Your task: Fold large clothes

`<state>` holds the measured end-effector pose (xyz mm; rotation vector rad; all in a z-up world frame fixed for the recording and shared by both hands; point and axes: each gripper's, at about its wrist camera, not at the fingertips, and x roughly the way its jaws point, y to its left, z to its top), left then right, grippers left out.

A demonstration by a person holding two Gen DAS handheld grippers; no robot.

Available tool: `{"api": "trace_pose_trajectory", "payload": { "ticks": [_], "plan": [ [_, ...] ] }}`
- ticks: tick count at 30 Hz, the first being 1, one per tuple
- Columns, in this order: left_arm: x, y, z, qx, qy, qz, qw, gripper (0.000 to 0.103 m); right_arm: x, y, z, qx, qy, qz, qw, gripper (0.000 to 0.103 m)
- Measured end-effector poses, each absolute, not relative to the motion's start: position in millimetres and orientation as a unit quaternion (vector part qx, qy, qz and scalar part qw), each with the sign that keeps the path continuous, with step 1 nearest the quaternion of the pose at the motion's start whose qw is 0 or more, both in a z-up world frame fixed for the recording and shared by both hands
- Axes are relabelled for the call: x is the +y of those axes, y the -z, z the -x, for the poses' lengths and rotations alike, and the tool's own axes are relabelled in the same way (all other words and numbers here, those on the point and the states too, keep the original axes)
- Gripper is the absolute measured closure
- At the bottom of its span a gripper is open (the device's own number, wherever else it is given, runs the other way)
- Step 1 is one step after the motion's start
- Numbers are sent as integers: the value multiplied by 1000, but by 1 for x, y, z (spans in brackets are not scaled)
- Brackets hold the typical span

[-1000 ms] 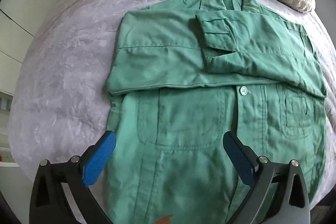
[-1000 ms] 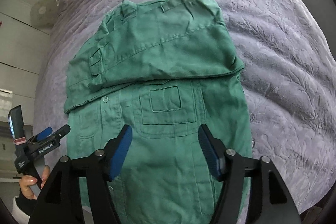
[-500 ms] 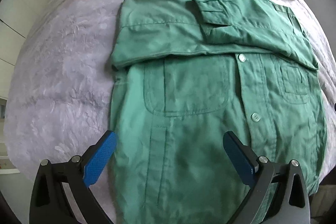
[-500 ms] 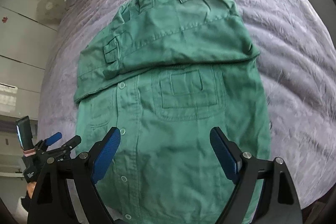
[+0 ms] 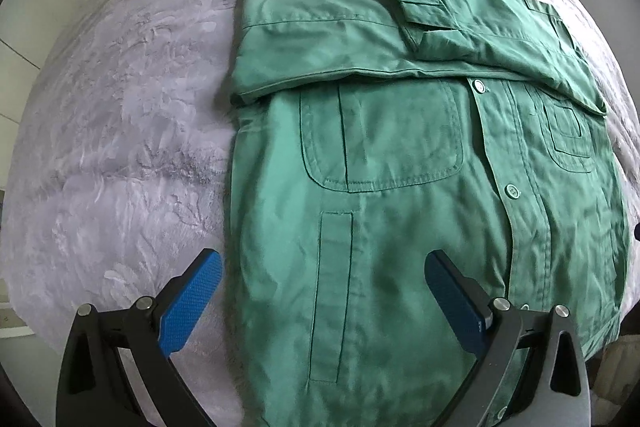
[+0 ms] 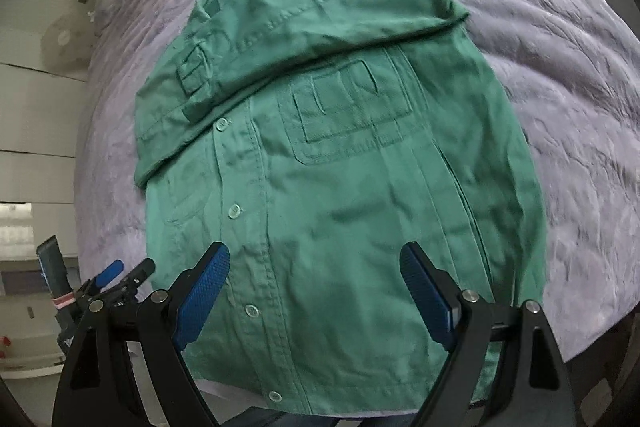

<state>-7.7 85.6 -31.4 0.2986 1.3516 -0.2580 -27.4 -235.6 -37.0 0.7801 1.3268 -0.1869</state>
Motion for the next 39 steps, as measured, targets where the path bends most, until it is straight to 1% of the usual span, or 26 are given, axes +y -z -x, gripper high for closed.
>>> {"api": "trace_pose_trajectory", "payload": {
  "ticks": [6, 11, 15, 20, 23, 26, 32, 34, 37, 39],
  "plan": [
    [90, 27, 15, 614, 111, -129, 771, 1, -246, 31, 34, 580, 93, -359, 726, 14],
    [107, 29, 27, 614, 88, -124, 774, 1, -250, 33, 38, 590, 65, -358, 721, 14],
    [133, 33, 39, 630, 82, -93, 767, 1, -261, 35, 60, 583, 64, -374, 719, 14],
    [172, 41, 49, 649, 86, -52, 754, 1, -282, 43, 91, 592, 72, -375, 710, 14],
    [197, 56, 54, 672, 92, -22, 734, 1, -295, 57, 112, 605, 75, -376, 698, 14],
    [208, 75, 62, 695, 99, -18, 712, 1, -300, 77, 130, 616, 71, -392, 680, 14],
    [188, 95, 84, 719, 159, -8, 676, 1, -298, 111, 156, 626, 66, -418, 655, 14],
    [174, 95, 94, 720, 190, -20, 667, 1, -294, 111, 156, 631, 61, -407, 658, 14],
    [159, 98, 106, 715, 207, -78, 663, 1, -290, 99, 154, 637, 47, -379, 670, 13],
    [159, 104, 109, 721, 209, -84, 655, 1, -291, 93, 158, 646, 49, -349, 677, 13]
  ]
}}
